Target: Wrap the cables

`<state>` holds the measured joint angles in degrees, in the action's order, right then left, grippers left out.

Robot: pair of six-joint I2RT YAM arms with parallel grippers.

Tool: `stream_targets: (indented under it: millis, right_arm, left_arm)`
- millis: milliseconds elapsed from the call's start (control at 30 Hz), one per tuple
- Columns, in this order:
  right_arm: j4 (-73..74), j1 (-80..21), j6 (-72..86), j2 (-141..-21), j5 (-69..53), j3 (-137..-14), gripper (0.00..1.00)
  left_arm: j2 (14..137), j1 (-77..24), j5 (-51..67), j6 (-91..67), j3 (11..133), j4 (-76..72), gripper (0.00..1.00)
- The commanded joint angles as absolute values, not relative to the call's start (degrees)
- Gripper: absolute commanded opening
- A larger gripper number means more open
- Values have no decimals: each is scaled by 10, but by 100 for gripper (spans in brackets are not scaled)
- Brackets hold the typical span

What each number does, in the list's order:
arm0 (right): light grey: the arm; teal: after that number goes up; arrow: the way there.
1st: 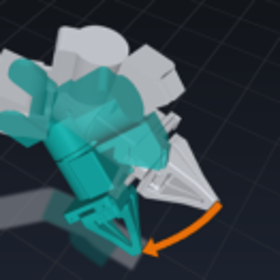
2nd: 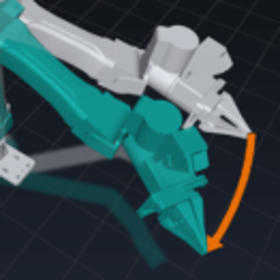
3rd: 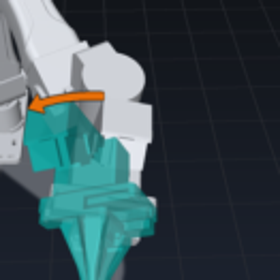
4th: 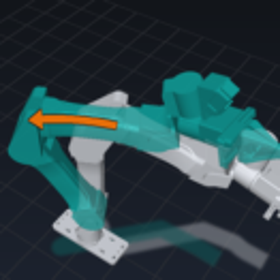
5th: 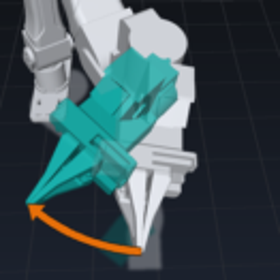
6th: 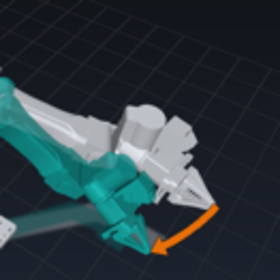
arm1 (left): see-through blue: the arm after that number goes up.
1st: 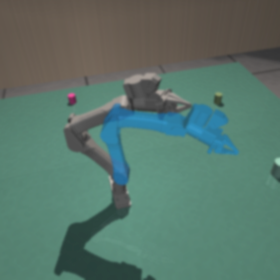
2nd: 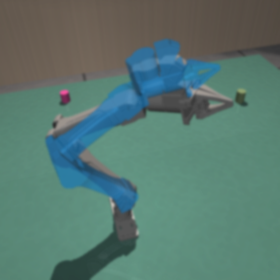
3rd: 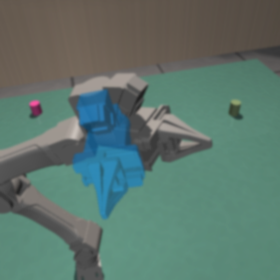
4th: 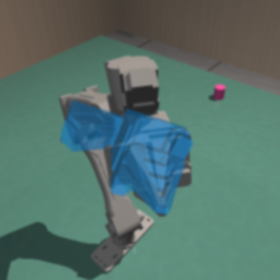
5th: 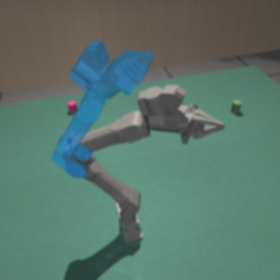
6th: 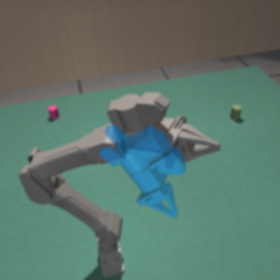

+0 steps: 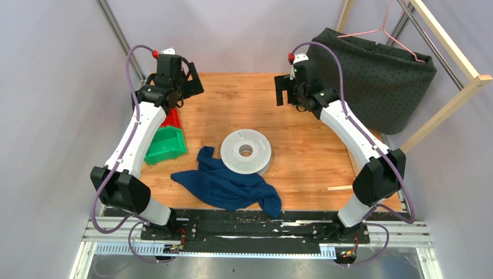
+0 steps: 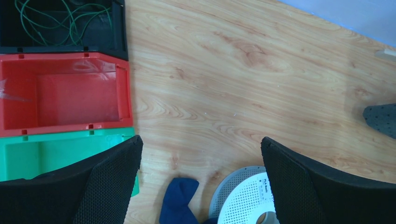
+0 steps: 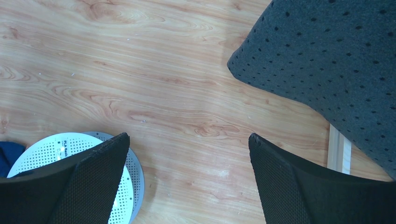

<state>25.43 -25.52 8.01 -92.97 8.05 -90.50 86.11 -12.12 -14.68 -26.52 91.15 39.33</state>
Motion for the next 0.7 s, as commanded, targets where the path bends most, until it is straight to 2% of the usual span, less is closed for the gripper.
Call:
stream_targets:
  millis: [0, 333, 533, 667]
  right_arm:
    - [269, -261, 73, -936, 92, -925, 100]
    - [269, -261, 79, -941, 91, -927, 100]
    - [272, -261, 84, -938, 90, -922, 100]
    - [275, -261, 90, -937, 91, -918, 100]
  left_arm:
    - [855, -118, -151, -255, 905, 375, 100]
    - [852, -118, -148, -244, 900, 375, 100]
    - [842, -118, -78, -198, 882, 367, 100]
    - [836, -118, -80, -181, 858, 364, 100]
